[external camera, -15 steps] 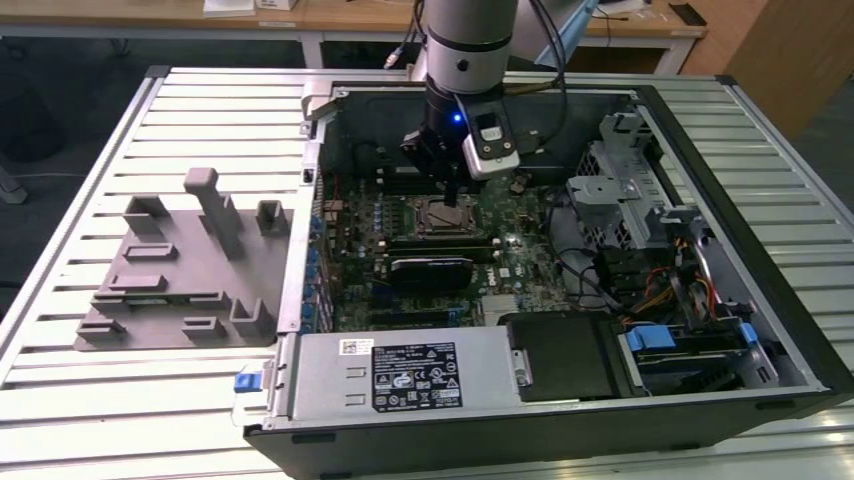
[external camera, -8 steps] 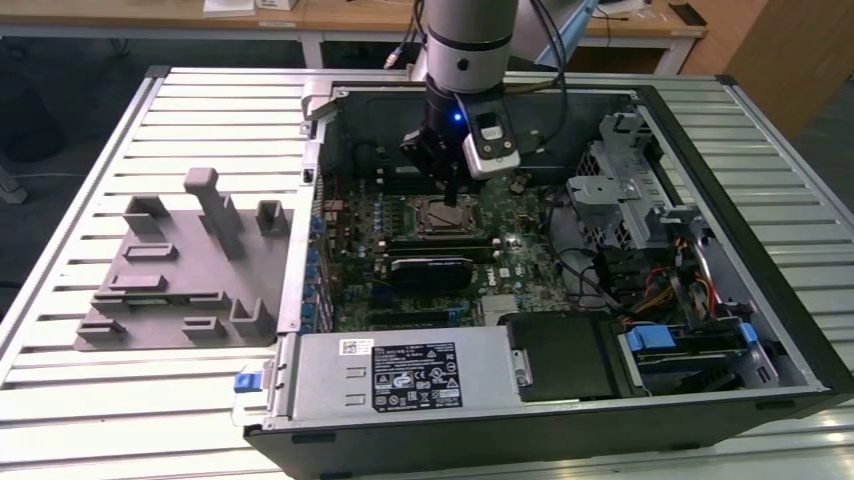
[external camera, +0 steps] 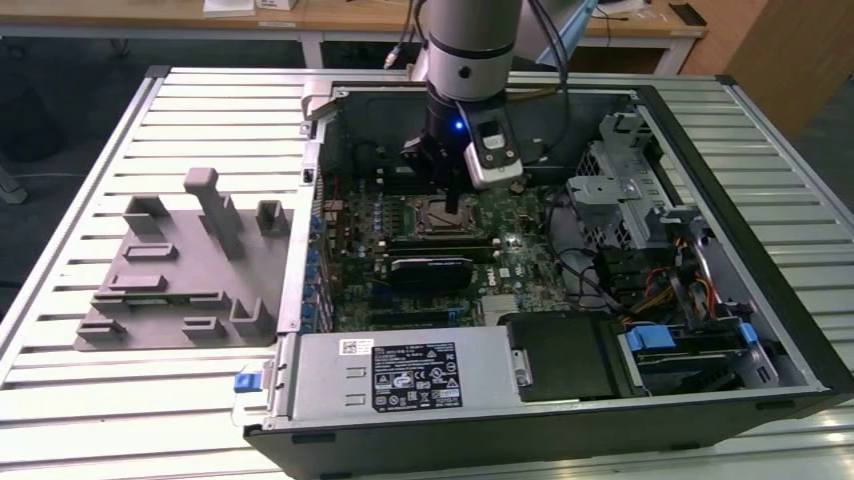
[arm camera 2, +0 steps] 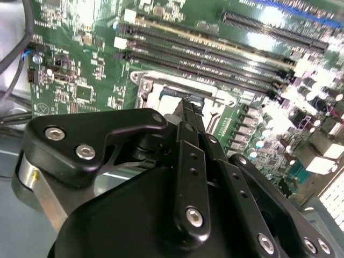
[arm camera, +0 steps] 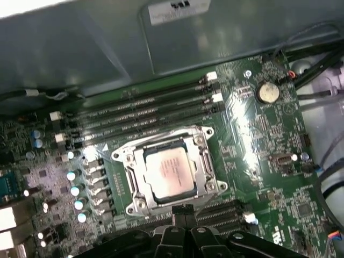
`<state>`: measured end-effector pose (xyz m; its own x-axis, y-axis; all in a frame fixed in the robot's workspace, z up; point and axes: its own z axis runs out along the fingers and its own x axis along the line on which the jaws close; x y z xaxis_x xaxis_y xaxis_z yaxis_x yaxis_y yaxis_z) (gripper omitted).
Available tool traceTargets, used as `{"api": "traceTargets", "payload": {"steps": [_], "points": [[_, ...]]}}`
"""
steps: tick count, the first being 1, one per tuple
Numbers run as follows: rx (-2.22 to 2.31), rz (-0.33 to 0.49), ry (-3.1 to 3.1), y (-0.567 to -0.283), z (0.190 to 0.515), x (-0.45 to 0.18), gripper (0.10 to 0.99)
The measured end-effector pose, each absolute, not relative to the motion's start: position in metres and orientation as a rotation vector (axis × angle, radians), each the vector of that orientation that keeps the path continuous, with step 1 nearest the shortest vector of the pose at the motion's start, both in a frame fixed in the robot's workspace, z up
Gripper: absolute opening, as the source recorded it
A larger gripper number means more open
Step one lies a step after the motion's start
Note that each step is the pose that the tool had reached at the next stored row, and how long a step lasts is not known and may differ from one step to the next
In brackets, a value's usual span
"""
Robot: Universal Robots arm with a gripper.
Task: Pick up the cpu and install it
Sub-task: 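Install the second cpu locking lever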
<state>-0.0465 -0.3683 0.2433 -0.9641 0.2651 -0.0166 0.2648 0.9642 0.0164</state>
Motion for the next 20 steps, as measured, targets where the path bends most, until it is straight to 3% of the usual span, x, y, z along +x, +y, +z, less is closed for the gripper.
{"api": "traceTargets", "payload": {"steps": [10, 20], "points": [[0.404, 0.026, 3.097, -0.385, 0.241, -0.047, 0.106], [0.325, 0.1, 3.111, -0.387, 0.232, -0.057, 0.106]]}}
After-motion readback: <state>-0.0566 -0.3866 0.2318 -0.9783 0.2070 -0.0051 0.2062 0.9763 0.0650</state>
